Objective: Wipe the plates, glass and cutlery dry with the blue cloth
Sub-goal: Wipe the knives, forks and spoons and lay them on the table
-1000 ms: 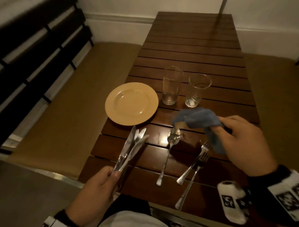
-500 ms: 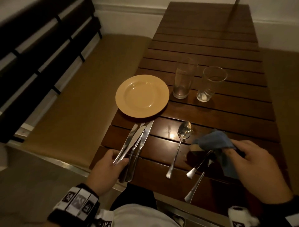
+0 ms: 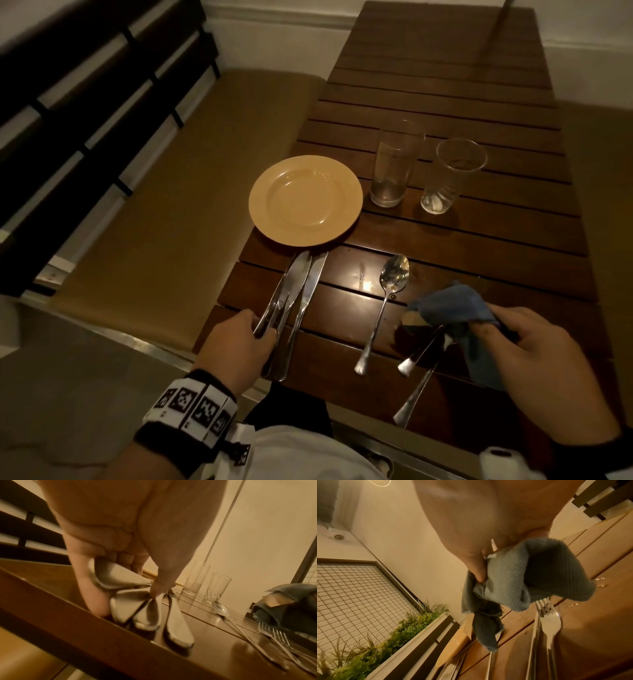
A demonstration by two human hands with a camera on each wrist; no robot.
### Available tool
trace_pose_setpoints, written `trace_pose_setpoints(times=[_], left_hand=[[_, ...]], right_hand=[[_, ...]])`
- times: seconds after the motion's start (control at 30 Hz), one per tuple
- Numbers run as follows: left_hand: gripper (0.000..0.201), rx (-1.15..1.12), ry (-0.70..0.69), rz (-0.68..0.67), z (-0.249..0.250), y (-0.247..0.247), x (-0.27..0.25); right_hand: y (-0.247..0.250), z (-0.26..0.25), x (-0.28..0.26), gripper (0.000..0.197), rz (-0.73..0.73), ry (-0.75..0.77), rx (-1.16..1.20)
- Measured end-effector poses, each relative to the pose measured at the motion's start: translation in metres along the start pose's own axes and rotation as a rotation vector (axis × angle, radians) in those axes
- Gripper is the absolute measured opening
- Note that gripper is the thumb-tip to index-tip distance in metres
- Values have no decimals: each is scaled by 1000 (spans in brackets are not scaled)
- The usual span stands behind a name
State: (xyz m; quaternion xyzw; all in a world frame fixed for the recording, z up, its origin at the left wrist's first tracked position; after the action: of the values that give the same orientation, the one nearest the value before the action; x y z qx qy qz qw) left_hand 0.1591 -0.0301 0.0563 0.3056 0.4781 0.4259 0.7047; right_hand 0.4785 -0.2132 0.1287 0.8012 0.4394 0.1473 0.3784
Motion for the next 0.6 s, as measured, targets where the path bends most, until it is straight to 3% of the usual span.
trace_pose_setpoints(times=[0.2,0.37,0.53,0.6], left_hand=[[20,49,-46,4,5,8,5],[44,47,-93,9,16,8,2],[81,100,-31,6,19,-3,-5],[88,155,-22,15,23,-9,-10]], right_hand=[[3,3,-2,22,8,-2,2],[4,6,-3,25,12,-12,-12],[7,11,-2,24,20,-25,-13],[8,13,-3,23,24,-29,-22]])
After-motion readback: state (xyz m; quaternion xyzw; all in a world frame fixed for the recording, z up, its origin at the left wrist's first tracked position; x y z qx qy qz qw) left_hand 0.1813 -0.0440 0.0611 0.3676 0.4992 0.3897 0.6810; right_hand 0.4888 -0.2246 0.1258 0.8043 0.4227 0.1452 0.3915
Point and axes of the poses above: each hand's wrist, its own x-axis towards the middle knuckle, its own y-axis out of the back of the hand, z = x × y, the point moved 5 cm from there along x, towards the middle knuckle, and after that the axes turned 1 degree about y, right-handed, at the moved point
